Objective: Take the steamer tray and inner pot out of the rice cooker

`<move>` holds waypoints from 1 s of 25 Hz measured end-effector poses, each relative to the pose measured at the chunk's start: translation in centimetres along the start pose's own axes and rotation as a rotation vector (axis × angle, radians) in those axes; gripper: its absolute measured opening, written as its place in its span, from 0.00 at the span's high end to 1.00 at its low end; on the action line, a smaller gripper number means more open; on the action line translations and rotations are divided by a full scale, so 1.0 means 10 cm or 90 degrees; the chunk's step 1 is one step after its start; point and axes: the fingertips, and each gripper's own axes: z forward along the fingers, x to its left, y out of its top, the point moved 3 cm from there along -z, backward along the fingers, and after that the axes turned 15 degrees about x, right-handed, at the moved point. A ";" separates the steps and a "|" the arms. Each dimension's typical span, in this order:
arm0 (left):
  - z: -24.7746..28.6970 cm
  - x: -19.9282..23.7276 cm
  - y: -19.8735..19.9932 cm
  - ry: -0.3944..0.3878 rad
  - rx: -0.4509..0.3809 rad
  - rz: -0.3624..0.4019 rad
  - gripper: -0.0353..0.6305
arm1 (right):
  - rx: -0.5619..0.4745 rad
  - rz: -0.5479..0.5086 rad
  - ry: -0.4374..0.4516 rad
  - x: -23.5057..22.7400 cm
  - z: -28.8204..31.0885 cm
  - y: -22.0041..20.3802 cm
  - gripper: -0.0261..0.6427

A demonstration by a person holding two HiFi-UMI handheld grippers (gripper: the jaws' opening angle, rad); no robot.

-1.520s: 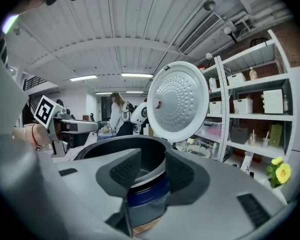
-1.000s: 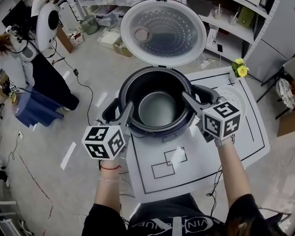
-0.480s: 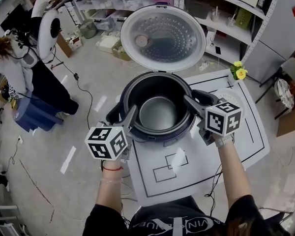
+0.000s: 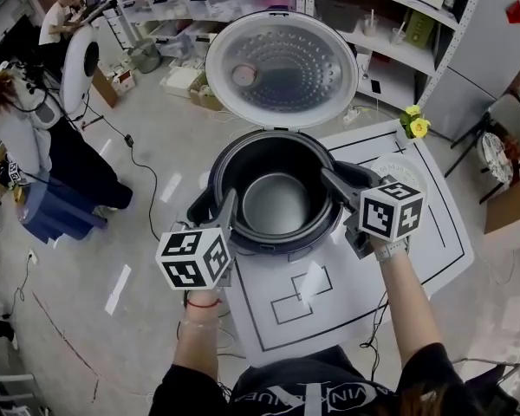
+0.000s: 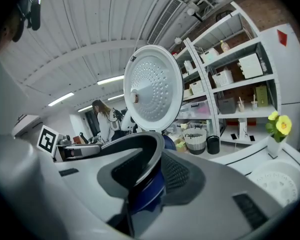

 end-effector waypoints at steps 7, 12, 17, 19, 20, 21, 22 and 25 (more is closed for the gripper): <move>-0.08 0.04 0.00 0.011 -0.035 -0.045 0.75 | -0.055 -0.013 -0.009 0.09 -0.08 0.03 0.81; -0.24 -0.02 0.11 0.003 -0.073 -0.053 0.76 | -0.091 -0.031 -0.017 0.19 -0.23 0.15 0.81; -0.45 -0.11 0.30 0.008 -0.124 -0.050 0.76 | -0.145 -0.042 -0.004 0.29 -0.41 0.33 0.82; -0.55 -0.14 0.39 0.019 -0.149 -0.049 0.76 | -0.164 -0.052 0.003 0.34 -0.48 0.41 0.82; -0.61 -0.16 0.44 0.024 -0.163 -0.048 0.76 | -0.172 -0.059 0.006 0.37 -0.52 0.44 0.82; -0.68 -0.19 0.49 0.028 -0.177 -0.047 0.76 | -0.180 -0.065 0.009 0.40 -0.56 0.48 0.82; -0.76 -0.22 0.54 0.034 -0.192 -0.045 0.76 | -0.188 -0.069 0.015 0.43 -0.61 0.51 0.82; -0.98 -0.32 0.68 0.050 -0.233 -0.041 0.76 | -0.215 -0.072 0.040 0.52 -0.77 0.61 0.82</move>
